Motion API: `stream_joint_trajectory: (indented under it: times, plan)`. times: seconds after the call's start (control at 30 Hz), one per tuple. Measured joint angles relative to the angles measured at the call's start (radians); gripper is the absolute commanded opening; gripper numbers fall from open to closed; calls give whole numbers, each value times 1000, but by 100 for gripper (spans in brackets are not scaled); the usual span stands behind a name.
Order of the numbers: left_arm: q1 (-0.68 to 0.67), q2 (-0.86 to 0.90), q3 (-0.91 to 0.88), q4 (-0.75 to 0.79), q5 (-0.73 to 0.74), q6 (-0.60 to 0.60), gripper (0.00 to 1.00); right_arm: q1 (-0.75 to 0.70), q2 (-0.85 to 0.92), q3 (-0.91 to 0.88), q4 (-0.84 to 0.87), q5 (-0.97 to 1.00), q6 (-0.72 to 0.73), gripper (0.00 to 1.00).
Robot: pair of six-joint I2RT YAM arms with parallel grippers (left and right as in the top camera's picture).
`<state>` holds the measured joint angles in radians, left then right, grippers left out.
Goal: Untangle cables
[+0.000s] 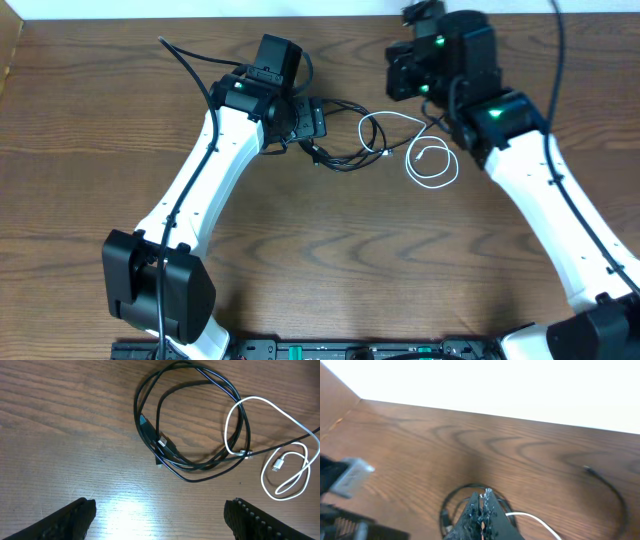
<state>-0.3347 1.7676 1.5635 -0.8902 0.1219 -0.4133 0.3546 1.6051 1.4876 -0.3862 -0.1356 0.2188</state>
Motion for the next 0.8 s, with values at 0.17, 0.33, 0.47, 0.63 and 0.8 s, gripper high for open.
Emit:
stream_joint_trajectory:
  times: [0.17,0.33,0.47,0.63,0.8]
  plan:
    - [0,0,0,1,0,0,87,-96,42,-2,-166,17,37,42]
    - [0,0,0,3,0,0,87,-129,151,-2,-314,21,98,50]
    - [0,0,0,4,0,0,87,-129,281,-4,-348,-29,118,49]
    - [-1,4,0,4,3,-16,87,-126,392,-4,-335,-101,132,32]
    - [-35,63,0,29,3,-61,83,-116,412,-8,-216,-208,98,1]
